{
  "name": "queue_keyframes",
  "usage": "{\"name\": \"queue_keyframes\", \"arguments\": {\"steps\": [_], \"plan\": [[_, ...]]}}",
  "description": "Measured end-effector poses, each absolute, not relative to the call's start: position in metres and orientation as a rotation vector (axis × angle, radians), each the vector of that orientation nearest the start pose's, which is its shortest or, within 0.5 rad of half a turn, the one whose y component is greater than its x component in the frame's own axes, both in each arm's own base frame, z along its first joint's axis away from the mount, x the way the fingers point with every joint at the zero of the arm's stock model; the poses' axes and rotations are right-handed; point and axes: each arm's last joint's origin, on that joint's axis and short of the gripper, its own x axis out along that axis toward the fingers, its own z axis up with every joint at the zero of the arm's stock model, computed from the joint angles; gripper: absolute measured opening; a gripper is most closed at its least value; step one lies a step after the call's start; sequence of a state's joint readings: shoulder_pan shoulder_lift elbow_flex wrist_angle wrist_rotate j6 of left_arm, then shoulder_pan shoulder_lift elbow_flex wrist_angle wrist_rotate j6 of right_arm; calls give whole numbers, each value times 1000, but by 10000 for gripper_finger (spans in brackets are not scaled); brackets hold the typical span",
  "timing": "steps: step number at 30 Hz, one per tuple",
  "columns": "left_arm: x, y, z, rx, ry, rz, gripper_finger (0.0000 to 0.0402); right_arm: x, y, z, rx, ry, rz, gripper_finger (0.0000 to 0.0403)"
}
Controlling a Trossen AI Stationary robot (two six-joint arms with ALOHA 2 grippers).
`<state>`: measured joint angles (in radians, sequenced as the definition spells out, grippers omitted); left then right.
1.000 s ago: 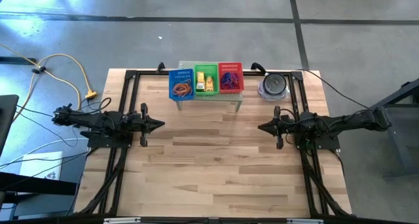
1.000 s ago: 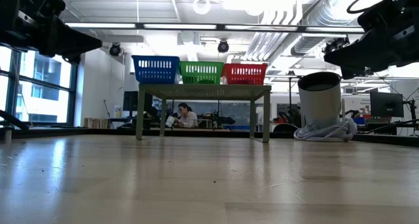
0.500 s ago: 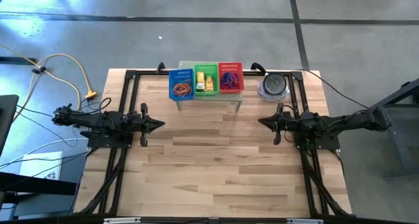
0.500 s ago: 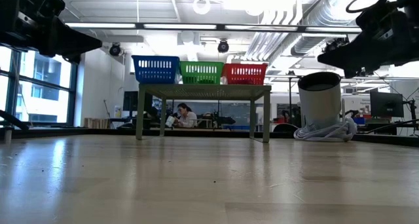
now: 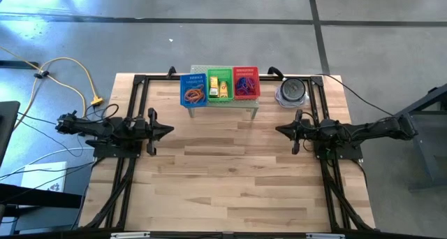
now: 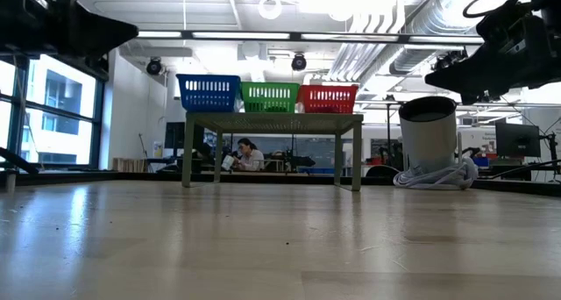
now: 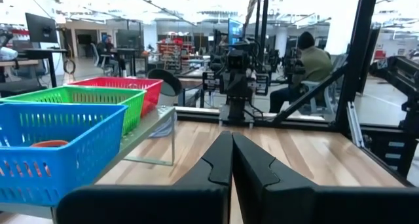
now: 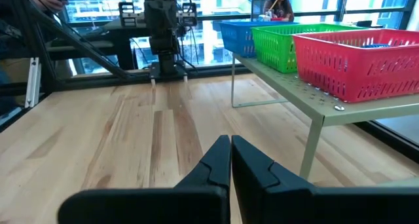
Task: Pick & Place Office Desk Supplies
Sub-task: Return to home position
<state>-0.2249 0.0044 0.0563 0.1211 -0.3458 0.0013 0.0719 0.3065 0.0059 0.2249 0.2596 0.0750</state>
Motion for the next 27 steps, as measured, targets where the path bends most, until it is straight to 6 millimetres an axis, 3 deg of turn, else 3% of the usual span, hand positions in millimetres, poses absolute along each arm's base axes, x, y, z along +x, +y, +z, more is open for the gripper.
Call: {"name": "queue_keyframes", "arguments": {"steps": [10,18,27], "plan": [[90,-11,197,-3,-192,126,0,116,1,160,61,75,-190,2],[93,-11,180,-22,-6,120,0,116,1,159,60,80,-190,2],[93,-11,179,-39,10,119,0,116,1,159,60,80,-190,2]]}}
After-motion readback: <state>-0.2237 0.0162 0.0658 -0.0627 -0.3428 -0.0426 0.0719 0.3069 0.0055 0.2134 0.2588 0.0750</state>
